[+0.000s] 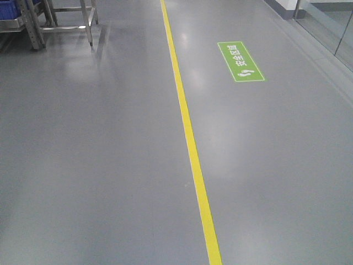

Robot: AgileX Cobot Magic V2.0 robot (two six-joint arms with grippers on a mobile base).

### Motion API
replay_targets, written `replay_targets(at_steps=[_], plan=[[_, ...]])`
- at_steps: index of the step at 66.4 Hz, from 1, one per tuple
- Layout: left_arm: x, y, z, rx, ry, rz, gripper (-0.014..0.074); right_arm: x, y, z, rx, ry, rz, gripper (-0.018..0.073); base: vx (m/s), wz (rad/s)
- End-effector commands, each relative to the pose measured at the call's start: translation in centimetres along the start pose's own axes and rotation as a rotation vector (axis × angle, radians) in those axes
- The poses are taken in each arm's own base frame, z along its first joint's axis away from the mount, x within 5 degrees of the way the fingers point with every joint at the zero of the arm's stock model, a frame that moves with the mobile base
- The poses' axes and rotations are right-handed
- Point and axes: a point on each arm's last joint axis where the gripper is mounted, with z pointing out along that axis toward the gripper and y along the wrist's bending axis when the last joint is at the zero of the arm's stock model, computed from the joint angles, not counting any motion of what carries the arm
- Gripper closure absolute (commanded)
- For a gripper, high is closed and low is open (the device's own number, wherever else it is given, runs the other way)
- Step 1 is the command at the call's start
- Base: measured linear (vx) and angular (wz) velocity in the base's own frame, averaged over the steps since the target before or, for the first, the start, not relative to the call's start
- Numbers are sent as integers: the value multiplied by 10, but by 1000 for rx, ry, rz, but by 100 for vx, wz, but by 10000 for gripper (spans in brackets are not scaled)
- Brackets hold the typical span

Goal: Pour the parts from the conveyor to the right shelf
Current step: 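Drive along the yellow floor line holding the block in the right gripper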

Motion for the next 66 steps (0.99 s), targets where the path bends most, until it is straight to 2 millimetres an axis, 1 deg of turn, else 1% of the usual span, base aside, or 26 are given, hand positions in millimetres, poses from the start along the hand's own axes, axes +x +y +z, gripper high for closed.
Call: replay_targets(at_steps=[1,45,66], plan=[[-13,-1,0,12,-82,-16,602,-16,-2,-2,20,-93,-8,564,55,-1],[-13,-1,0,12,-82,-16,602,-16,-2,-2,20,-93,-8,564,61,8],[-13,-1,0,12,-82,-16,602,-16,-2,-2,20,-93,-8,564,67,-3]])
